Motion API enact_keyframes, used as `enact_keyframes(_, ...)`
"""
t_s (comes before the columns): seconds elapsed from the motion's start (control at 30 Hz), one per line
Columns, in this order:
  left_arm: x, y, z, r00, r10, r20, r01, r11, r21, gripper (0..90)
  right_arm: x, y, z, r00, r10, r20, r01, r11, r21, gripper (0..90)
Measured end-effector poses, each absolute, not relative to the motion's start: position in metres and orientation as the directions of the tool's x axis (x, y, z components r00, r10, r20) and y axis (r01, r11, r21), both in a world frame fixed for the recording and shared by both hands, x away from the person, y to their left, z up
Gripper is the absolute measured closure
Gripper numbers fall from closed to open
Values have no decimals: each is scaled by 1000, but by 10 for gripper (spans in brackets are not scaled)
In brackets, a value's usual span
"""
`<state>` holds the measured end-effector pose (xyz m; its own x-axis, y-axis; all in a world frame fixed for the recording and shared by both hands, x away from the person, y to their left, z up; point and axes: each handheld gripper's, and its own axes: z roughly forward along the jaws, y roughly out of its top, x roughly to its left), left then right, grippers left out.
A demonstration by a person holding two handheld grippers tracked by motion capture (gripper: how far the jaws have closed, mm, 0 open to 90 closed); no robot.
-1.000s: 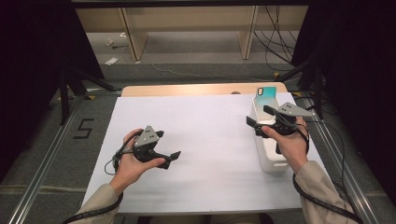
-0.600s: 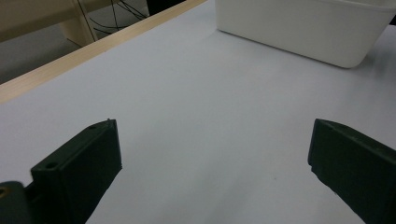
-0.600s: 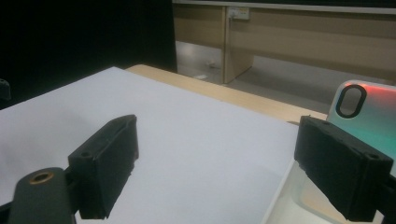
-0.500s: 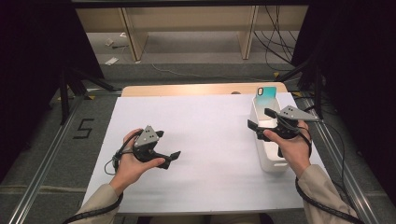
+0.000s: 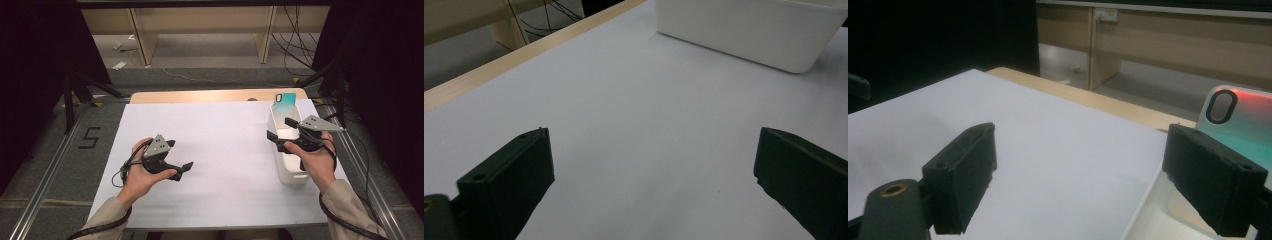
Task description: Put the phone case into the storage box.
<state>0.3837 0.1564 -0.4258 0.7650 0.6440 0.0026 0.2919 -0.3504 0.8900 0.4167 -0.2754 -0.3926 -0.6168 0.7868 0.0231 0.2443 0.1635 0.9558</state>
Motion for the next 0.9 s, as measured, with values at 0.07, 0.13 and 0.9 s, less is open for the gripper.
enact_keyframes(0.07, 384, 157, -426, 765, 645, 2, 292, -349, 891, 19, 416, -276, -393, -618, 786, 23, 248, 166, 955, 150)
enact_keyframes(0.13, 384, 157, -426, 764, 645, 1, 293, -349, 890, 19, 414, -277, -393, -618, 786, 22, 248, 168, 954, 150)
enact_keyframes(0.9, 384, 157, -425, 761, 648, 0, 293, -343, 893, 19, 401, -282, -395, -636, 772, 6, 238, 189, 953, 156)
